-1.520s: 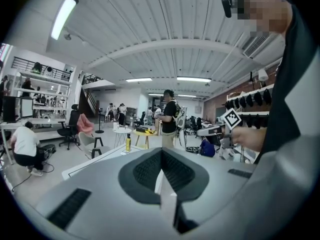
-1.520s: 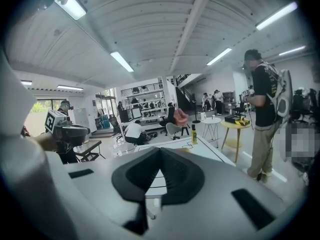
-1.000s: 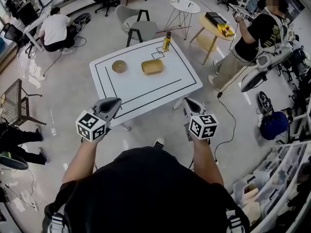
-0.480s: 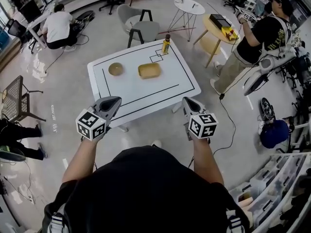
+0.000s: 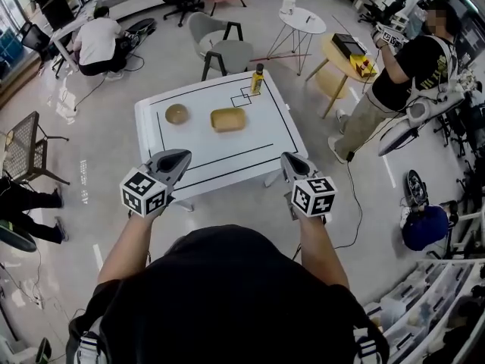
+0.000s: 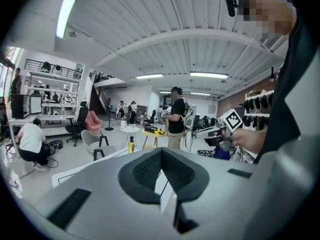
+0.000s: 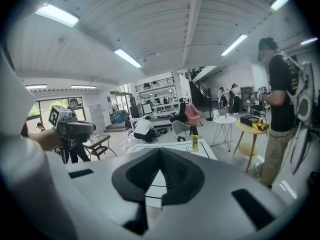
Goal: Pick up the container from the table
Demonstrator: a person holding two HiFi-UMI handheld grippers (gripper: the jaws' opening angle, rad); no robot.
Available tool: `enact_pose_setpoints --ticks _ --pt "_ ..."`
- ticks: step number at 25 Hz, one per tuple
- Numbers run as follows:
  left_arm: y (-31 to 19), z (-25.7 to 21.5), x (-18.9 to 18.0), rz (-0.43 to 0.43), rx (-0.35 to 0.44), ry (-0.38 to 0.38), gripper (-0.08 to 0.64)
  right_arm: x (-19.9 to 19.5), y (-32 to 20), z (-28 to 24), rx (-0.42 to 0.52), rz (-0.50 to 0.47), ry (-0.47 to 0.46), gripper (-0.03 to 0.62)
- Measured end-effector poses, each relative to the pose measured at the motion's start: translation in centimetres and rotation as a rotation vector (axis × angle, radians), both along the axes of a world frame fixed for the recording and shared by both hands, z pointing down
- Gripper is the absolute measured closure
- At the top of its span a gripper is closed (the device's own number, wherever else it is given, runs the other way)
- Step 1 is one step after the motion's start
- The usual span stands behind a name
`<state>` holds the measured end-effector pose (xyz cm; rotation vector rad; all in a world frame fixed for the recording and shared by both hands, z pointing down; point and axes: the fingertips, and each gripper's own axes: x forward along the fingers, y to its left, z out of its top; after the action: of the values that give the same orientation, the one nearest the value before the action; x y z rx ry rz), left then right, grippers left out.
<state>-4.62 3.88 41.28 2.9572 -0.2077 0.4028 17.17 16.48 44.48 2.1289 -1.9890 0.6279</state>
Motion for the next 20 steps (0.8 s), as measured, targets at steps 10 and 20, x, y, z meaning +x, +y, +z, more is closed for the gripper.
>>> enact_pose_setpoints --ticks 10,20 --pt "-0.5 0.0 2.4 -0.034 -0.003 0.023 0.554 2.4 -1.7 -1.1 0.013 -0.049 0.028 0.586" --pt "-2.0 0.8 2.5 -0.060 -0.025 0.035 0.554 2.0 -3.7 -0.2 -0.021 -0.095 0.032 0.586"
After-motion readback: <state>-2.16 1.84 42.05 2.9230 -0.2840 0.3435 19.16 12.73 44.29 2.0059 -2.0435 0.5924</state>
